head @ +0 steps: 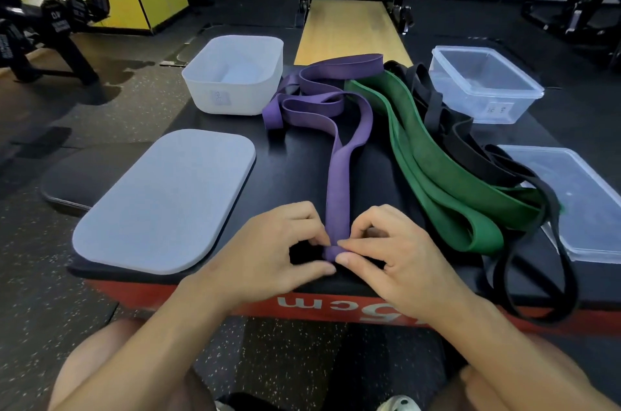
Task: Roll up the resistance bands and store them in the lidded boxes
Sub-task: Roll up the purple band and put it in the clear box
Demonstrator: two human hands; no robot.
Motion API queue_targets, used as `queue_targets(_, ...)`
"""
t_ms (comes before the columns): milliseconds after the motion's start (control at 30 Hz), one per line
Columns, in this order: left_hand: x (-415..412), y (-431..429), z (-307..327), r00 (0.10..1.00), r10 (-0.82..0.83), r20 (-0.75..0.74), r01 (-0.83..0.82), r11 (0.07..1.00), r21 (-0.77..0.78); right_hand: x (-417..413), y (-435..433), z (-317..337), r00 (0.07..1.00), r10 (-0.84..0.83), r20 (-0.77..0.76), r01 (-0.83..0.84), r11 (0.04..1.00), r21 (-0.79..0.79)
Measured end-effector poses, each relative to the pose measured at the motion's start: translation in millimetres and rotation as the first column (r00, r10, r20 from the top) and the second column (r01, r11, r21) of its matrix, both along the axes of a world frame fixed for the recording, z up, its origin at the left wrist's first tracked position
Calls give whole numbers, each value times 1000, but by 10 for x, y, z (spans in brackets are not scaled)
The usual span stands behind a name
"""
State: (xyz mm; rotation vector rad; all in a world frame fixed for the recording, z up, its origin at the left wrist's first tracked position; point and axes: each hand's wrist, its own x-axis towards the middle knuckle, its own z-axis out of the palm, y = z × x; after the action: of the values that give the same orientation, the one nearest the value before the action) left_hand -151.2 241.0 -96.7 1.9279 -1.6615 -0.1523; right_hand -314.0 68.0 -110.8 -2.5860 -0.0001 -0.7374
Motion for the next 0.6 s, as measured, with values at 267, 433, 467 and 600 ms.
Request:
queue_targets(267,49,-26,0,1000,-3,-8,3,1000,-14,25,-25,50,998,-43,-39,45,998,45)
queue_targets(433,71,-36,5,999,-4,-36,4,1000,-1,34,-52,60,994,-22,-110,28,998,54)
queue_targets(467,72,-30,8,999,-6,-35,6,1000,-3,35,-52,55,994,-25,-110,30,998,51)
queue_targets(600,45,-47,-24,992,65,106,-60,997,-48,36,-23,42,993,-72,-89,72,997,-3)
